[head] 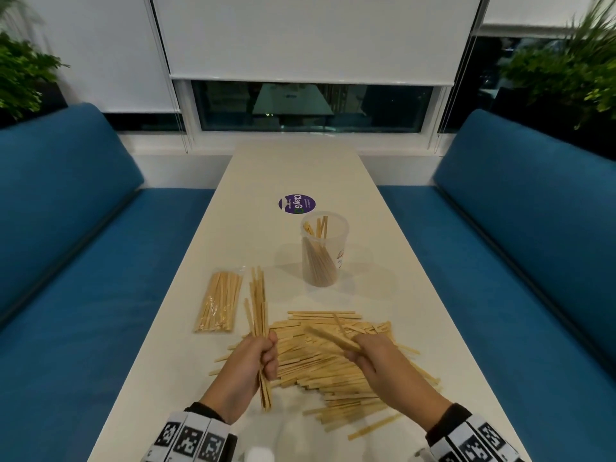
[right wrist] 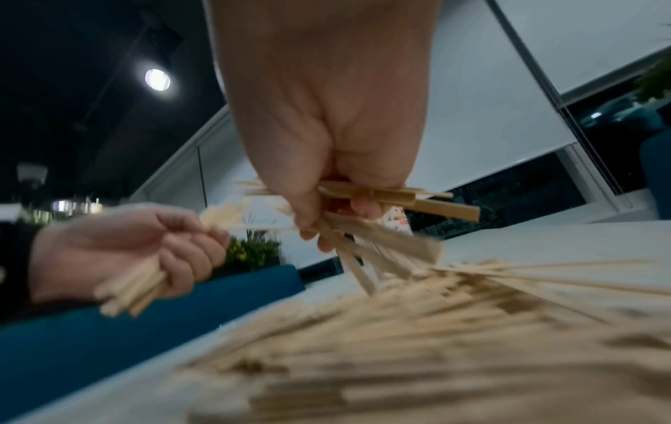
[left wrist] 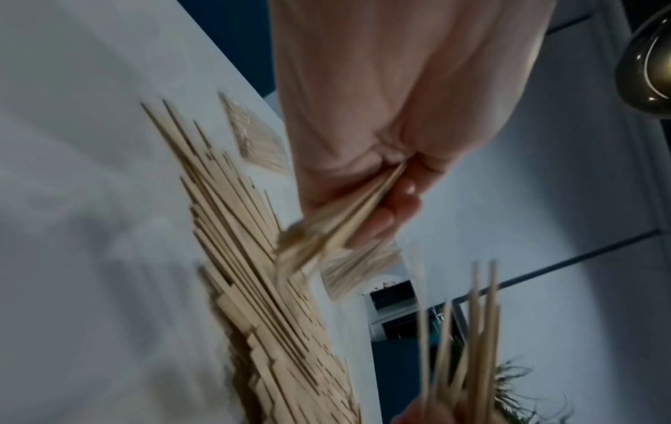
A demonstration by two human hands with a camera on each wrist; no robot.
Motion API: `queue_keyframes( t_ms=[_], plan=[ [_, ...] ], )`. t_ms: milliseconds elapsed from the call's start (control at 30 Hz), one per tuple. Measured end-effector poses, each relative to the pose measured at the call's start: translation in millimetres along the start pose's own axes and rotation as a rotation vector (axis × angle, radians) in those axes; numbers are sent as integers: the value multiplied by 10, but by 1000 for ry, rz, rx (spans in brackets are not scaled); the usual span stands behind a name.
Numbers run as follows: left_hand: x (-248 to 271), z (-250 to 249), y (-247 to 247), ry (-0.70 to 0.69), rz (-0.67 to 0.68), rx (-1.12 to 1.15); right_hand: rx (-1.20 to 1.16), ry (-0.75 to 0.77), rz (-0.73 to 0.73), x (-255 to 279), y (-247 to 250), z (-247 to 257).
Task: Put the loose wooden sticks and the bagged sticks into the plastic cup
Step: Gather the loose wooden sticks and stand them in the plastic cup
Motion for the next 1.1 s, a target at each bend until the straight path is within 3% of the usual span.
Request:
queue_keyframes(
  t_ms=[167,267,467,600,833,933,1000,1100],
  plan=[
    [-16,-28,-275,-109,26,-268,-357,-117,-137,-156,205,172],
    [-6,-113,-432,-193,-36,-380,-442,-124,-175,-225,227,297],
    [-137,-260,-596,-263,-101,-316,-417,21,-112,-348,13,671],
    [-240,-299,-542,-277,-189,-253,-240,49,-80,-375,-44,774],
    [-191,-262,-355,-260,-349,-154,-326,79,-83,-338,-8,867],
    [-150,-393,-334,-310,-390,-73,-455,-26,-145,-334,44,724],
    [-106,-552,-349,-433,-397,-75,-631,-194,-149,-332,25,553],
    [-34,-735,-457,-604,-346,-118,-1105,-499,29,-327,-162,391]
  ],
)
Point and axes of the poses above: each hand's wrist, its own x-axis away from the middle knuckle, its own y-axis out of the back of the hand, z = x × y, the point moved 6 cm from there along -x, towards the middle knuckle, and after that the axes turned 2 degrees about x, right-handed, at the moved point
